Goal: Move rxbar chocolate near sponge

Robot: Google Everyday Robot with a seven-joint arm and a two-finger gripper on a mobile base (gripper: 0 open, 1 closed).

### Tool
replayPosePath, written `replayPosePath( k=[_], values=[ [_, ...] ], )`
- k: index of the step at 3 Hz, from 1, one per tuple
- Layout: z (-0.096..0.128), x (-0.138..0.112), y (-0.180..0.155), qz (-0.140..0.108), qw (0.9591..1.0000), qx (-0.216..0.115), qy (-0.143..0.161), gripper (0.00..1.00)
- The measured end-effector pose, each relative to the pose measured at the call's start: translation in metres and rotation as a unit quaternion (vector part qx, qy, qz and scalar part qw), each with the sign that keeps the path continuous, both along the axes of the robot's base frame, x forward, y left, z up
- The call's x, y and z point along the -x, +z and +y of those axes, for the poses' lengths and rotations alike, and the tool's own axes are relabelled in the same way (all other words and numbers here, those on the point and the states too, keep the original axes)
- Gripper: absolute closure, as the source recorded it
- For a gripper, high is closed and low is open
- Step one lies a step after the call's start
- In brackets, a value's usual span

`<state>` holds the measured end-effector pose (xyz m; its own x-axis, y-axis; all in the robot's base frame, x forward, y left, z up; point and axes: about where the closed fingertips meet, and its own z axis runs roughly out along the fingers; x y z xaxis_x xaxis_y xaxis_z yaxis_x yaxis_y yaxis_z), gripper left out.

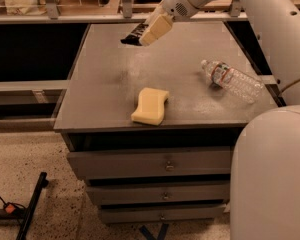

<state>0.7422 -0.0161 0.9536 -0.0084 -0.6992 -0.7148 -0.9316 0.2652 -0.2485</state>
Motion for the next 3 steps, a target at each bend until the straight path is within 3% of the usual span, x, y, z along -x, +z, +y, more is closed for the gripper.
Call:
replayPosePath(
  k=[1,2,3],
  values=[
    [-0.010,0.028,0.001,0.000,0.9995,0.008,0.031,1.00],
    [-0.015,0.065,-0.002,-0.005,0.9955,0.014,0.093,1.00],
    [-0.018,0.098,-0.001,-0.016,0.9860,0.001,0.166,1.00]
  ],
)
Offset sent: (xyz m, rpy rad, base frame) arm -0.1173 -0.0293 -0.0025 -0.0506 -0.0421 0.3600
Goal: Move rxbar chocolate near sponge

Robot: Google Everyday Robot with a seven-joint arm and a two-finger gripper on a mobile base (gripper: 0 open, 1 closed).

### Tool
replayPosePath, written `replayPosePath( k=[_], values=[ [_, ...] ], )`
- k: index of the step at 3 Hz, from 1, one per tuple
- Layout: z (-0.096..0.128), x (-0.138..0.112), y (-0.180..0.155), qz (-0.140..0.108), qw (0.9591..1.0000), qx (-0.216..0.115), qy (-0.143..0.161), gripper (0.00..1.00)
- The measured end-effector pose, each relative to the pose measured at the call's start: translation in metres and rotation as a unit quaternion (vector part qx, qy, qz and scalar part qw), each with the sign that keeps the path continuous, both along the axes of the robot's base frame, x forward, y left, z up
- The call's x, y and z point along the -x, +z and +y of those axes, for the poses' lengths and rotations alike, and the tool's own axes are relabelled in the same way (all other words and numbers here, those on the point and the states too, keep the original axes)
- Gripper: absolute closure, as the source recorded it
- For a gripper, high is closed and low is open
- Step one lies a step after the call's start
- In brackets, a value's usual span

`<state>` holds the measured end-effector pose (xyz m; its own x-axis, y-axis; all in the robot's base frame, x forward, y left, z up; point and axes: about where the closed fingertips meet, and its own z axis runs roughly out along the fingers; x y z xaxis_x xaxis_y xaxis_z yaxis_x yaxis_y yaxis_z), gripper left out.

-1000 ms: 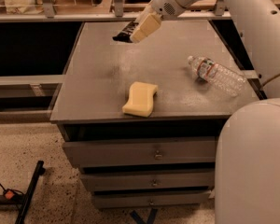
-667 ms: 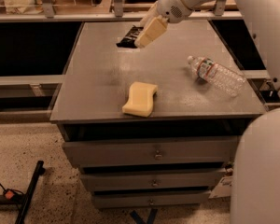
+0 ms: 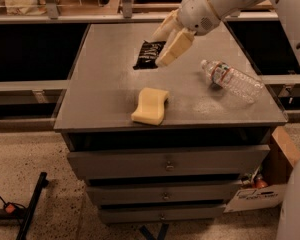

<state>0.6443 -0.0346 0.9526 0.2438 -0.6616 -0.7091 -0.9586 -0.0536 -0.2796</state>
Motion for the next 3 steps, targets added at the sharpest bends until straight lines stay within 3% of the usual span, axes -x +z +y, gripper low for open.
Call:
replayPosePath(
  k=[1,2,3],
  values=[
    [0.009,0.020,-0.004,-0.004,0.9984,0.001,0.057,0.83],
    [0.027,0.027,-0.013,0.001,0.9958,0.026,0.088,0.59],
    [0.039,0.027,-0.020,0.006,0.9947,0.042,0.094,0.36]
  ],
)
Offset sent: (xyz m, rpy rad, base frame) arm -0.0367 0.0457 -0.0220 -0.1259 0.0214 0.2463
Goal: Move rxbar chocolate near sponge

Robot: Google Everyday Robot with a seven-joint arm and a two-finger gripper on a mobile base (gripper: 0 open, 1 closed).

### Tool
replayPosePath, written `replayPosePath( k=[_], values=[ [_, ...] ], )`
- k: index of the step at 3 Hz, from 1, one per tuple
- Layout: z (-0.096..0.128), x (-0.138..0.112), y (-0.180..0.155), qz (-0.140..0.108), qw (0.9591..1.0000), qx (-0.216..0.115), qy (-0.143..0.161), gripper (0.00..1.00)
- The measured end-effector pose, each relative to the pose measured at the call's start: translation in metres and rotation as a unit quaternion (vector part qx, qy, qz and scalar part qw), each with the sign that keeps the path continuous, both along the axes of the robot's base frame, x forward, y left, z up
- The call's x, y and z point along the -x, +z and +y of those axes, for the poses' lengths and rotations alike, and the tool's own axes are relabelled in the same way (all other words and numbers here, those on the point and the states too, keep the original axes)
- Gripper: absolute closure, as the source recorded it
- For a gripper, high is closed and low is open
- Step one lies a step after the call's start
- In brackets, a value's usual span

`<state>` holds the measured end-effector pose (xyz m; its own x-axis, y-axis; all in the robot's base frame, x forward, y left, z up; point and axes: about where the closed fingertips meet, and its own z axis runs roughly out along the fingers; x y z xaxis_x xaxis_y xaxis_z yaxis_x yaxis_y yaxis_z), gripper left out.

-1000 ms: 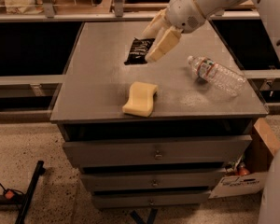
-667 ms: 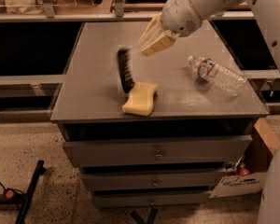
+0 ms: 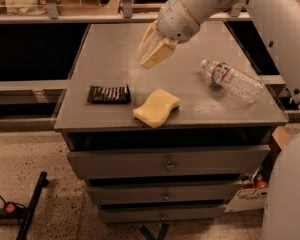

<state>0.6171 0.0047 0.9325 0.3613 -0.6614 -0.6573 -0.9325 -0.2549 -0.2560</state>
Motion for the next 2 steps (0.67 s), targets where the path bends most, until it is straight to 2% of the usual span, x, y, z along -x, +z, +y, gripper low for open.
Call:
replayPosePath(
  k=[1,2],
  values=[
    [0.0026,-0.0016,-0.0008,-0.001,1.0000,-0.003,0.000,0.12],
    [0.0056,-0.0029,-0.0020,-0.001,1.0000,-0.004,0.000,0.00]
  ],
)
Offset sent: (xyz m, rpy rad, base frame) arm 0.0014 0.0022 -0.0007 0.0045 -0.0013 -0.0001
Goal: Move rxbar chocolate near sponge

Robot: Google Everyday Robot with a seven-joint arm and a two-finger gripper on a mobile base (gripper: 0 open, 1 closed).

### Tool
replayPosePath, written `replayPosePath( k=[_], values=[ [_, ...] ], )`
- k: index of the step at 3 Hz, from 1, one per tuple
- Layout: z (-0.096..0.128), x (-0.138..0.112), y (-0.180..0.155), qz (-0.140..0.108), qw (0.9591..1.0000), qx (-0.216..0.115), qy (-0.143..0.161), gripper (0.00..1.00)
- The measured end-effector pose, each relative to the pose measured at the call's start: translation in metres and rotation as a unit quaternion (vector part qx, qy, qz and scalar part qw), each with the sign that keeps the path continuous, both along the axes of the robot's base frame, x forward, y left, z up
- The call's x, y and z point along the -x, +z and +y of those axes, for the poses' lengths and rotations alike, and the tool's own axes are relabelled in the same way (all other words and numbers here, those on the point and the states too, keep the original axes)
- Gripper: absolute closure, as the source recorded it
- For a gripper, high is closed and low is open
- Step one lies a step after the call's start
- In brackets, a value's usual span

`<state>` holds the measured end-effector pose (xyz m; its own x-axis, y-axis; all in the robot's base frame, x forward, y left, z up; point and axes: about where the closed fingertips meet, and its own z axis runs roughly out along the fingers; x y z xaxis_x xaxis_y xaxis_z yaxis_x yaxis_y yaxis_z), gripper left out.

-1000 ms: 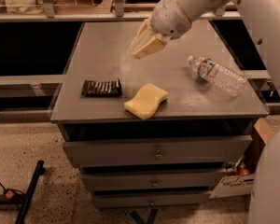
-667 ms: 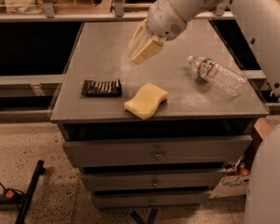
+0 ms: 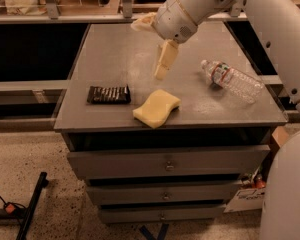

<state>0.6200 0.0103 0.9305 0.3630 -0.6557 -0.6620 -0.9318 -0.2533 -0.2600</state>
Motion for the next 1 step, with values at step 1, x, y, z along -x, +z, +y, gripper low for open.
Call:
replayPosePath(
  k=[1],
  values=[
    [0.0001,0.0000,0.0000,0.000,1.0000,0.000,0.000,0.00]
  ],
)
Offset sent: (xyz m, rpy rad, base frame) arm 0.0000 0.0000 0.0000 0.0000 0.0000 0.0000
